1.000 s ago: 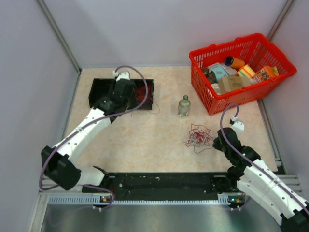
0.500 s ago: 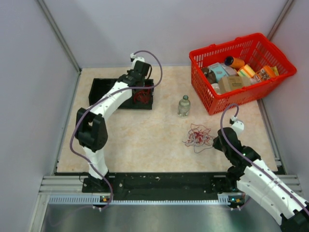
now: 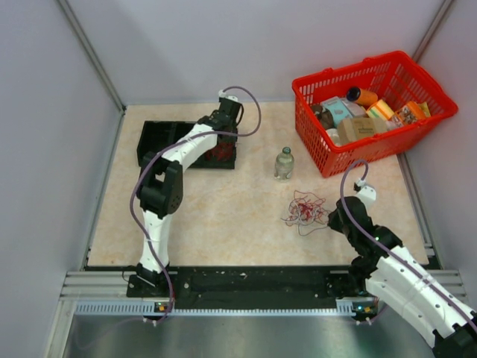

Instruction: Untangle the cables

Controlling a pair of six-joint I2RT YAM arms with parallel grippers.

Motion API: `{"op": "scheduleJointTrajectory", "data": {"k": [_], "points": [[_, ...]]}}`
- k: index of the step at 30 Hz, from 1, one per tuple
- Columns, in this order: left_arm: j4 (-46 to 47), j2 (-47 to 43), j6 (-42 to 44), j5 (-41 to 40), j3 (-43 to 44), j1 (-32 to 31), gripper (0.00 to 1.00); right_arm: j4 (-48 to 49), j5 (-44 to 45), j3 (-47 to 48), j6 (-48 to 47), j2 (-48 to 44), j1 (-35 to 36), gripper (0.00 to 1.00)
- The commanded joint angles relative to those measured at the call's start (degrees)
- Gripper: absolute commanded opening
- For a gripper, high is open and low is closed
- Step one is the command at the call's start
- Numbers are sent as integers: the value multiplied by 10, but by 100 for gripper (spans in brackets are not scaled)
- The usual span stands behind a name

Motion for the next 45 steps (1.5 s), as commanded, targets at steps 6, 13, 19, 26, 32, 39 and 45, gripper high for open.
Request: {"op": "scheduleJointTrajectory", "data": {"k": [6,13,19,26,32,39,45], "points": [[9,-1,-36,38,-5,57,9,17,-2,-3,-7,-4,-4,0],[-6,-61,-53,78,-36,57,49,18,-6,-5,-7,-4,-4,0],[-17,-105,-62,85,-64,57,53,19,-8,-5,-9,-4,-4,0],[-8,-160,-43,66,-76,57,61,21,-10,-6,-10,-4,-3,0],[-49,-174,-29,37,-36,57,88,25,-13,-6,-11,-3,-4,0],[-32,-222,-37,40,-65,58,70,26,-15,-6,-13,-3,-4,0],[45,-188,-29,230,-72,49,79,28,-15,-6,-14,-2,-4,0]]}}
